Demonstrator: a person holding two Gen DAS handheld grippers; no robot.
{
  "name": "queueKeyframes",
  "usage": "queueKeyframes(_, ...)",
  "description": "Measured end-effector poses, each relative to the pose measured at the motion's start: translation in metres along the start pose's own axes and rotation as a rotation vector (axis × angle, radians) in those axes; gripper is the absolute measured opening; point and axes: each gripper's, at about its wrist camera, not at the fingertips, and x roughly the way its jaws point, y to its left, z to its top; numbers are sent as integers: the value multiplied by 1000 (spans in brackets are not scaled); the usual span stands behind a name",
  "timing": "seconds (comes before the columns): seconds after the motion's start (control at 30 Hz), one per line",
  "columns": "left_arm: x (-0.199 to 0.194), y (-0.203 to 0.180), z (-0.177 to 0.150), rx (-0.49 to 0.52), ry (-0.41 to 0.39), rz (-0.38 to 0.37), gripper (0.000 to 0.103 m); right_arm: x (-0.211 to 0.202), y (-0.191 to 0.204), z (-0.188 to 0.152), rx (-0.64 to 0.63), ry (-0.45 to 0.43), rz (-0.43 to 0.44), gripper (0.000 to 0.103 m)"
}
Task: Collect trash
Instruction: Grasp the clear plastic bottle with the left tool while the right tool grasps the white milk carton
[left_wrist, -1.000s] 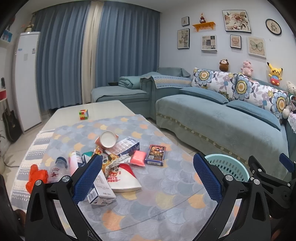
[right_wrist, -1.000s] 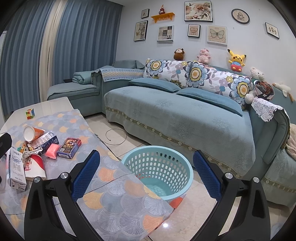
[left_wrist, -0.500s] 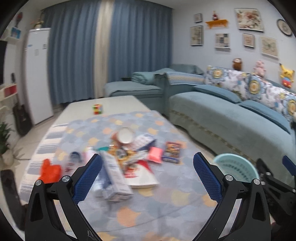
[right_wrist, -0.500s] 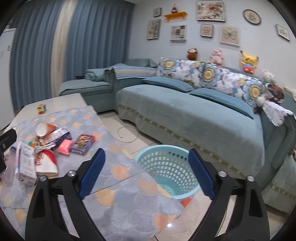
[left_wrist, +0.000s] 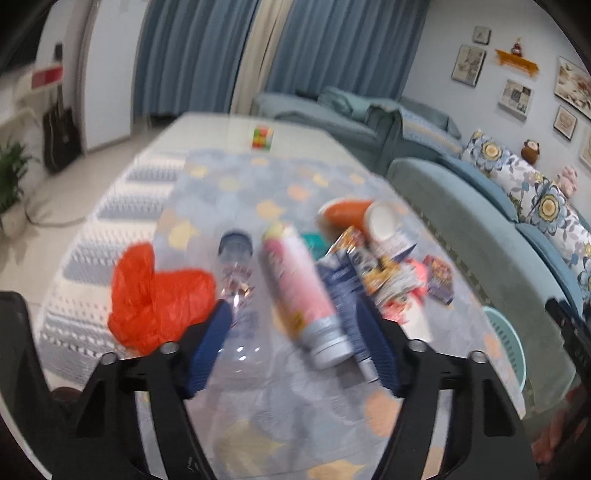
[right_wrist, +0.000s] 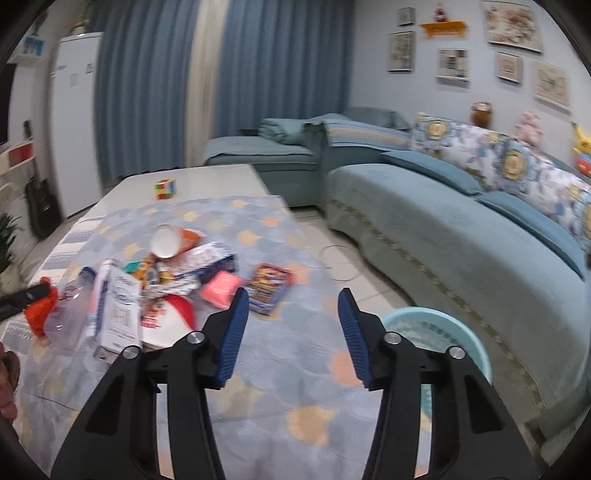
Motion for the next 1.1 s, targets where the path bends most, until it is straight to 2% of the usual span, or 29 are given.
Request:
queueKeyframes(0.13, 19, 8, -6, 29, 42, 26, 55, 26, 31, 7, -39, 38, 135, 45)
queueKeyframes(0.2, 29, 16, -5, 7, 55, 17, 52, 36, 50, 9, -72, 53, 210, 45)
queueKeyframes(0.27, 37, 22, -3, -16, 70, 11, 51, 47, 71, 9, -103, 81, 317, 45)
queueKeyframes(0.37, 47, 23, 1, 9, 73, 33, 51, 63, 97, 6, -119, 132, 415, 46)
queueKeyframes(0.5, 59, 27, 5, 20, 91, 56, 58, 83, 117, -2, -119, 201, 467, 46)
queueKeyframes(0.7, 74, 37, 0, -18, 121, 80, 70, 108, 128, -15, -70, 302, 533, 61)
queueKeyframes(0.87, 86, 35, -6, -15, 145, 81, 65, 126, 139, -25, -63, 378, 580, 65)
queueKeyframes(1.1, 87, 38, -11, -41, 136, 69, 60, 135, 158, -23, -99, 371, 584, 78)
